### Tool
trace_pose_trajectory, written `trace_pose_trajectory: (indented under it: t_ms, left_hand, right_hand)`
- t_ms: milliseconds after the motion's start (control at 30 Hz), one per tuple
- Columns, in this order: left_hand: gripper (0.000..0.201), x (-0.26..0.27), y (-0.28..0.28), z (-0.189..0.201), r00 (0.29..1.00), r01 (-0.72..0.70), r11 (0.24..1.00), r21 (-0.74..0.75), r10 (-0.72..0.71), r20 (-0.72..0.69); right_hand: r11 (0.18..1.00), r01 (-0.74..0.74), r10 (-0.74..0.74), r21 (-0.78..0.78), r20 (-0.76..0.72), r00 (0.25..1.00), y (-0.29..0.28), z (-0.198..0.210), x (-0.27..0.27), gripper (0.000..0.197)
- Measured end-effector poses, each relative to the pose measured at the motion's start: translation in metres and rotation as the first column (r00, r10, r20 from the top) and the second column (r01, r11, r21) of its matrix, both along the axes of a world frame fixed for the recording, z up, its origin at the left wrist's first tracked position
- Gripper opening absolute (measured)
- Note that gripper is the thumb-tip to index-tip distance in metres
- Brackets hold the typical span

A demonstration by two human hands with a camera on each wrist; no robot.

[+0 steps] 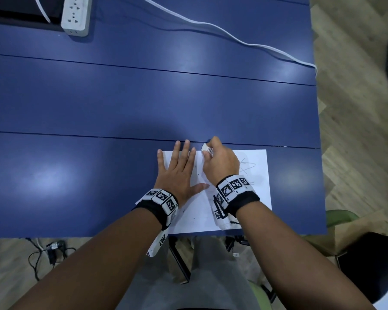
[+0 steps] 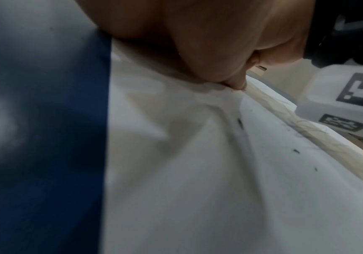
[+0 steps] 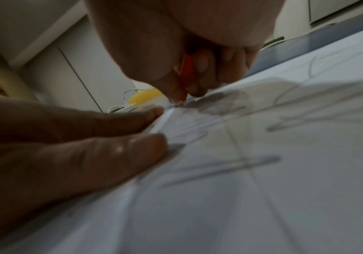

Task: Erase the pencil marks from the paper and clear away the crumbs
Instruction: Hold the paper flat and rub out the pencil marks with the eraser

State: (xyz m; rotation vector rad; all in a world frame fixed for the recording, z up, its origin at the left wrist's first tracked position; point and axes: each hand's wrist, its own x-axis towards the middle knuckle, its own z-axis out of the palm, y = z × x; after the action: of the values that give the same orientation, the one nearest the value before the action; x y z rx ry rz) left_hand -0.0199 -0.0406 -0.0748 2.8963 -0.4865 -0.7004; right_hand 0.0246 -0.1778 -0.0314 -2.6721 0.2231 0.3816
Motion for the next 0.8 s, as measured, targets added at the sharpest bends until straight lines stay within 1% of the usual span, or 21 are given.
trace_pose_trajectory:
  t_ms: [100, 167, 233, 333, 367, 467, 500, 600, 633, 700, 767, 800]
  left_hand:
    - [0.107, 0.001, 0.001, 0.000, 1.000, -0.001, 1.000, 0.003, 0.001, -0.005]
    - [0.113, 0.001, -0.001, 0.001, 1.000, -0.027, 1.000, -0.005, 0.027, -0.008]
    - [0.120, 0.001, -0.002, 0.002, 0.998, -0.055, 0.998, -0.011, 0.055, -0.015]
    - [0.120, 0.001, -0.001, 0.003, 0.998, -0.066, 0.998, -0.008, 0.065, -0.027]
    - [0.120, 0.001, 0.000, 0.004, 0.998, -0.065, 0.998, -0.002, 0.065, -0.027]
    - [0.112, 0.001, -0.001, 0.004, 0.998, -0.064, 0.998, 0.019, 0.064, -0.019]
    - [0.112, 0.001, -0.002, 0.005, 0.998, -0.066, 0.998, 0.016, 0.067, -0.021]
    - [0.121, 0.003, -0.003, 0.007, 0.997, -0.063, 0.998, 0.011, 0.063, -0.038]
    - [0.119, 0.002, -0.002, 0.007, 0.998, -0.060, 0.998, 0.019, 0.060, -0.035]
    - [0.110, 0.001, -0.001, 0.006, 0.998, -0.066, 0.998, 0.017, 0.066, -0.020]
    - [0.111, 0.002, -0.002, 0.005, 0.997, -0.069, 0.998, 0.012, 0.069, -0.033]
    - [0.114, 0.002, -0.002, 0.004, 0.997, -0.065, 0.998, 0.009, 0.065, -0.042]
  right_hand:
    - [0.999, -0.037, 0.037, 0.016, -0.014, 0.999, 0.008, -0.001, -0.003, 0.014]
    - [0.998, -0.056, 0.056, 0.017, -0.017, 0.998, 0.009, -0.001, -0.004, 0.014]
    - [1.000, -0.017, 0.017, 0.009, -0.001, 1.000, 0.004, 0.000, -0.001, 0.016]
    - [0.998, 0.058, -0.058, 0.016, -0.005, 0.998, 0.005, 0.002, -0.001, 0.016]
    - [0.998, 0.050, -0.050, 0.026, -0.007, 0.999, 0.009, 0.002, -0.003, 0.015]
    - [0.998, -0.056, 0.056, 0.039, -0.002, 0.998, 0.015, 0.000, -0.007, 0.013]
    - [0.998, -0.062, 0.062, 0.031, -0.004, 0.998, 0.013, 0.000, -0.006, 0.013]
    - [1.000, 0.012, -0.012, 0.026, 0.005, 1.000, 0.007, 0.000, -0.002, 0.015]
    - [0.999, 0.015, -0.015, 0.030, 0.003, 1.000, 0.009, 0.001, -0.003, 0.015]
    - [0.998, -0.050, 0.050, 0.043, -0.005, 0.999, 0.012, 0.001, -0.007, 0.015]
    - [0.994, -0.107, 0.107, 0.032, -0.014, 0.994, 0.004, 0.002, -0.008, 0.015]
    - [0.994, -0.104, 0.105, 0.025, -0.017, 0.994, -0.005, 0.002, -0.006, 0.016]
